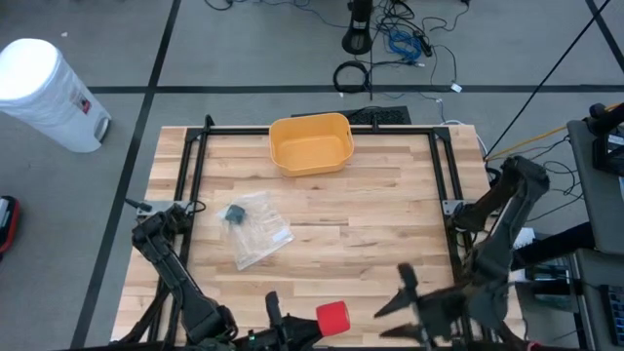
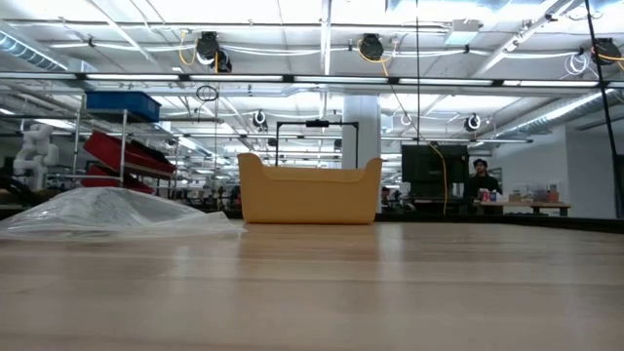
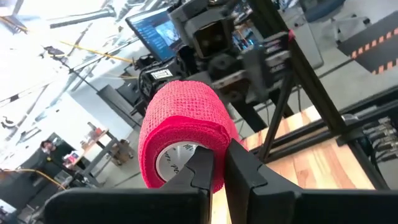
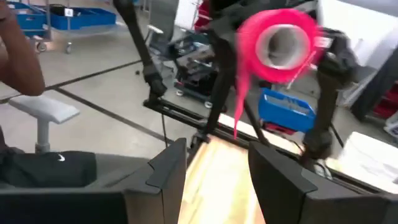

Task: Roll bandage
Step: Roll the red bandage

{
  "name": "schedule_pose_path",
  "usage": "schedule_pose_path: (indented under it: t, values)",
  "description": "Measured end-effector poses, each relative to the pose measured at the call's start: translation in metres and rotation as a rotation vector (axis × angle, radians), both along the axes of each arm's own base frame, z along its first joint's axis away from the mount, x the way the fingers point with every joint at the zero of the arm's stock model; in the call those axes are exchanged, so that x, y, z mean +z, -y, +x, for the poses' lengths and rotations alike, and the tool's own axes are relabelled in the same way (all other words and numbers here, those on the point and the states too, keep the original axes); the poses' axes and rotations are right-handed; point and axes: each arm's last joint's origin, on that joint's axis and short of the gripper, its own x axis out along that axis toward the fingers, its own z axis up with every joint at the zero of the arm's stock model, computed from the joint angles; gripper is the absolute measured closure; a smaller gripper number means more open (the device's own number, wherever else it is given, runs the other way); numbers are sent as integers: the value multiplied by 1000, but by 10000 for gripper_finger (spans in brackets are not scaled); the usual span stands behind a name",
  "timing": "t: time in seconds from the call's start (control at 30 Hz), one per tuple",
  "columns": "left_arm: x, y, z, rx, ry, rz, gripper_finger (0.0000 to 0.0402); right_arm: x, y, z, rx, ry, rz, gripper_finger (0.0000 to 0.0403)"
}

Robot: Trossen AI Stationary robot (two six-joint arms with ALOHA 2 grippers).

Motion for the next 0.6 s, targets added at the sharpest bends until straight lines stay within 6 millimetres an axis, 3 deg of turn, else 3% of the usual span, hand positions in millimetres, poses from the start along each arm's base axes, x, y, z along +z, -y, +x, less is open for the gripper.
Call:
schedule_pose_path:
  t: [0.23, 0.6]
  values:
    - [0, 0, 0, -2, 5, -11, 379, -18, -25, 31, -27, 136, -35, 247]
    - [0, 9, -8, -74, 12, -31, 379, -39, -14, 74, -138, 155, -44, 248]
